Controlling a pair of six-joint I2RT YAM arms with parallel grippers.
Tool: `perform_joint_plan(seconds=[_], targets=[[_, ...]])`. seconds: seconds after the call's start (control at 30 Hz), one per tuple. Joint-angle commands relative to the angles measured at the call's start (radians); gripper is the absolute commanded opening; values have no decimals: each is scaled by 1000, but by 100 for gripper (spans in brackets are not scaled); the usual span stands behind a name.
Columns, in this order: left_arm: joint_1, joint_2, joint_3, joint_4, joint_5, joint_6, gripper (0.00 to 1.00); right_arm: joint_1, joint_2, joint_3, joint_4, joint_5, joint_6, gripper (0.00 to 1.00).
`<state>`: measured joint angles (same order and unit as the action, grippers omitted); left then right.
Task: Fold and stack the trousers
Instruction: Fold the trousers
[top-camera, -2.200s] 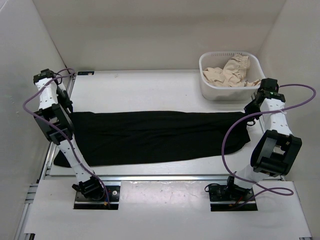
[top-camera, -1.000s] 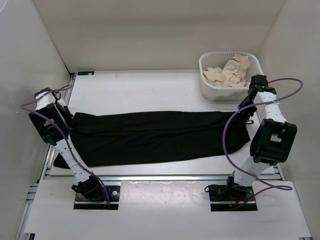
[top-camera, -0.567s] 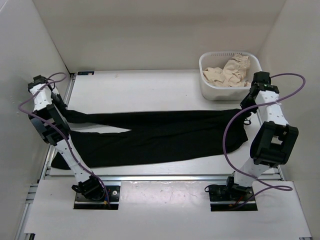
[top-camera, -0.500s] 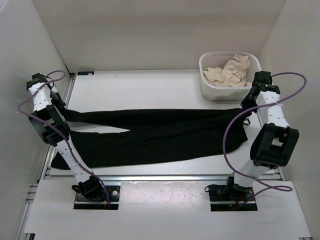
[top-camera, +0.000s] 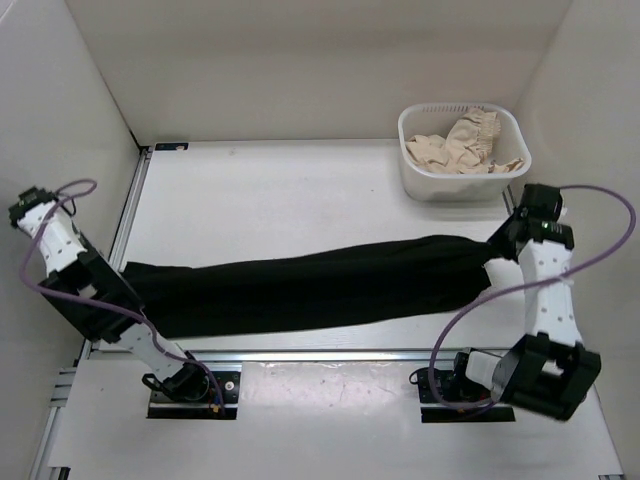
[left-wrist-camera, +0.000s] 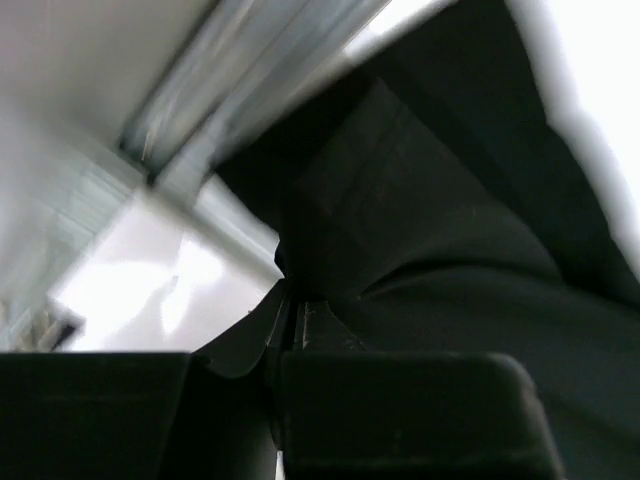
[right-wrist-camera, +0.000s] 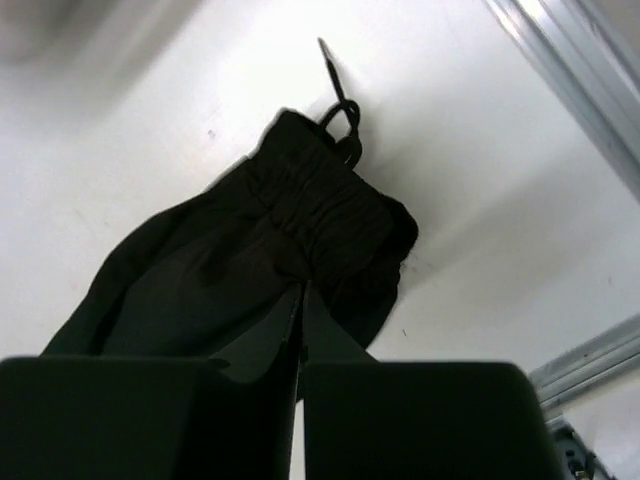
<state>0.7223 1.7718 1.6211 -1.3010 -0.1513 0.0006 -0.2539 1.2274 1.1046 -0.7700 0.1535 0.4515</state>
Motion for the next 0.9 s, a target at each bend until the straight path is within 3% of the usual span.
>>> perform_joint_plan(seconds=[0.0, 0.07, 0.17, 0.27, 0.57, 0.87], targets=[[63, -87, -194, 23, -114, -1, 14, -10, -80, -162, 0, 15, 30, 0], [84, -124, -350, 92, -123, -1, 14, -10, -80, -231, 14, -6, 55, 0], [114, -124, -459, 149, -134, -1, 14, -19, -80, -321, 38, 7, 64, 0], [143, -98, -469, 187, -152, -1, 14, -37, -69, -342, 48, 60, 64, 0], [134, -66, -296, 177, -143, -1, 14, -68, 1, -289, 11, 104, 78, 0], [-1, 28, 141, -15, 35, -1, 14, -77, 104, -62, -20, 107, 87, 0]])
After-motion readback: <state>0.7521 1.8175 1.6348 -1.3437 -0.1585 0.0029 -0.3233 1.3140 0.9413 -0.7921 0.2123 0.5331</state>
